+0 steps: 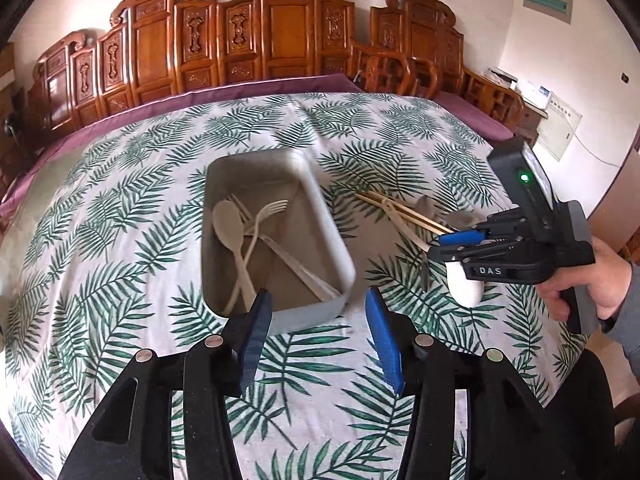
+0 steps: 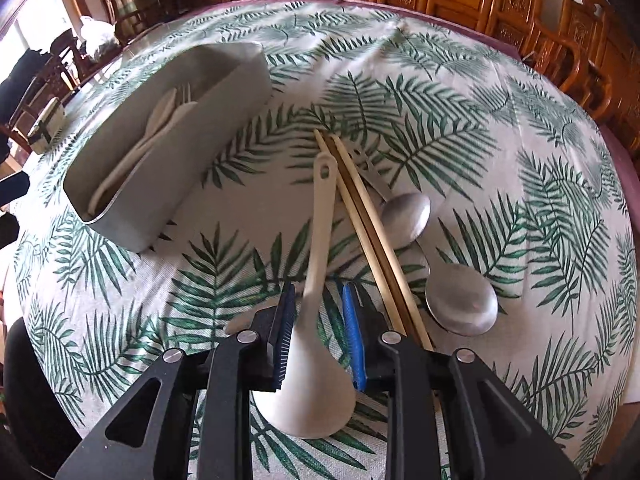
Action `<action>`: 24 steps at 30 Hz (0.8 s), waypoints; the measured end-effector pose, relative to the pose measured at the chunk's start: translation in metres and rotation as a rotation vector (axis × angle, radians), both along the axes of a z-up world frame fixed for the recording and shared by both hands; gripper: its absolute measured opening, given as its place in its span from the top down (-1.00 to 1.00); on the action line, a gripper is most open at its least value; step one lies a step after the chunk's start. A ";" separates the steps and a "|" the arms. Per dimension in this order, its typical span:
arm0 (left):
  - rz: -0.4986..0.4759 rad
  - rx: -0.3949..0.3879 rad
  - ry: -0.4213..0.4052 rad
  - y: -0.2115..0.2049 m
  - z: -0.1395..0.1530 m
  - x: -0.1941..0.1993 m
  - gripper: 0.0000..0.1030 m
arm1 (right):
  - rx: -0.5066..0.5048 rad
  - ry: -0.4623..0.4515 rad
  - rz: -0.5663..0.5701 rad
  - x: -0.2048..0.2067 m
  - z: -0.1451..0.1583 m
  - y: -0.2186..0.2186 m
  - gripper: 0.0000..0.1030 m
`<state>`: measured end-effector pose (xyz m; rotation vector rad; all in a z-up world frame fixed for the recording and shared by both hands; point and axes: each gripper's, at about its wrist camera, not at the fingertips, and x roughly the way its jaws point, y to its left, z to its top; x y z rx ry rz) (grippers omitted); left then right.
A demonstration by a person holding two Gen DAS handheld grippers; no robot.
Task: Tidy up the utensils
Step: 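Grasp the white plastic ladle by its handle with the right tool, then lift the white ladle off the table with the right tool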
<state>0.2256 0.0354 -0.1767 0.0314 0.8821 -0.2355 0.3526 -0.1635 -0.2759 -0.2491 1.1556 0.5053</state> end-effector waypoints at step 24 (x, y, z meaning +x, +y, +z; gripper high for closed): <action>-0.045 -0.014 0.022 -0.060 -0.008 0.013 0.10 | 0.066 -0.090 -0.068 -0.036 0.039 -0.077 0.79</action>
